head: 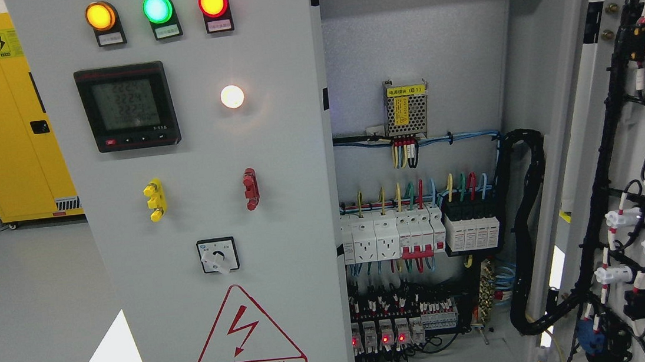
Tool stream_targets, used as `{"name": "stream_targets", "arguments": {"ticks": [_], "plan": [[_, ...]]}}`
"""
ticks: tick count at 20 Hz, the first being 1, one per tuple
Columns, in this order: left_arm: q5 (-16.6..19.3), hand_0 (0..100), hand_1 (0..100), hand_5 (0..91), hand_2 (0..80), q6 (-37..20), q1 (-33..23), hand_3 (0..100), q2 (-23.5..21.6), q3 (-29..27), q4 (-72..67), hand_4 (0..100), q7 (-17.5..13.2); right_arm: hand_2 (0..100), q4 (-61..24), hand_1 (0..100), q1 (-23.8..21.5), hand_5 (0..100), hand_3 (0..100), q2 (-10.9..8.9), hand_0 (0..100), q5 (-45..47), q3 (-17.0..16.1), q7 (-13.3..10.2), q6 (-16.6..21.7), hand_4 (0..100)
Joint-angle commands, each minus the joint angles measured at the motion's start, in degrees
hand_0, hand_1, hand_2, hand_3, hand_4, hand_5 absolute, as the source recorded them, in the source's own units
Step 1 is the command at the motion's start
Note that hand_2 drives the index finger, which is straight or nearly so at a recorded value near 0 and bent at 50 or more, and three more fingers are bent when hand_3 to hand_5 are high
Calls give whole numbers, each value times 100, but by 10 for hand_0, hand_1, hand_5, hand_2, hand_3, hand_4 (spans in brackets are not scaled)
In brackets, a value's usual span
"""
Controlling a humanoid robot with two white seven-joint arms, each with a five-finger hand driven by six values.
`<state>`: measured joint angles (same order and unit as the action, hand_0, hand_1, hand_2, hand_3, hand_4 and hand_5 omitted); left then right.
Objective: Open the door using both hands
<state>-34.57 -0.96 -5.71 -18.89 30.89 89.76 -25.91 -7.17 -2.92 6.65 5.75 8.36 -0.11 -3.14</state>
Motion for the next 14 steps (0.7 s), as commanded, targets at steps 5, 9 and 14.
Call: {"name": "stream_targets", "arguments": {"ticks": [5,9,14], "plan": [[345,86,0,0,0,-475,-1171,0,298,-1982,-4426,0,226,0,-4,67,2,0,0,-67,213,-3,8,2,-2,0],[1484,174,63,0,0,-546,-714,0,745,-1982,-6781,0,814,0,-12,67,11,0,0,-67,213,5,-1,2,-2,0],[1936,223,62,0,0,-713,-282,0,1132,-1982,-8554,0,1290,0,-12,67,19,0,0,-67,213,5,-1,2,-2,0]]}}
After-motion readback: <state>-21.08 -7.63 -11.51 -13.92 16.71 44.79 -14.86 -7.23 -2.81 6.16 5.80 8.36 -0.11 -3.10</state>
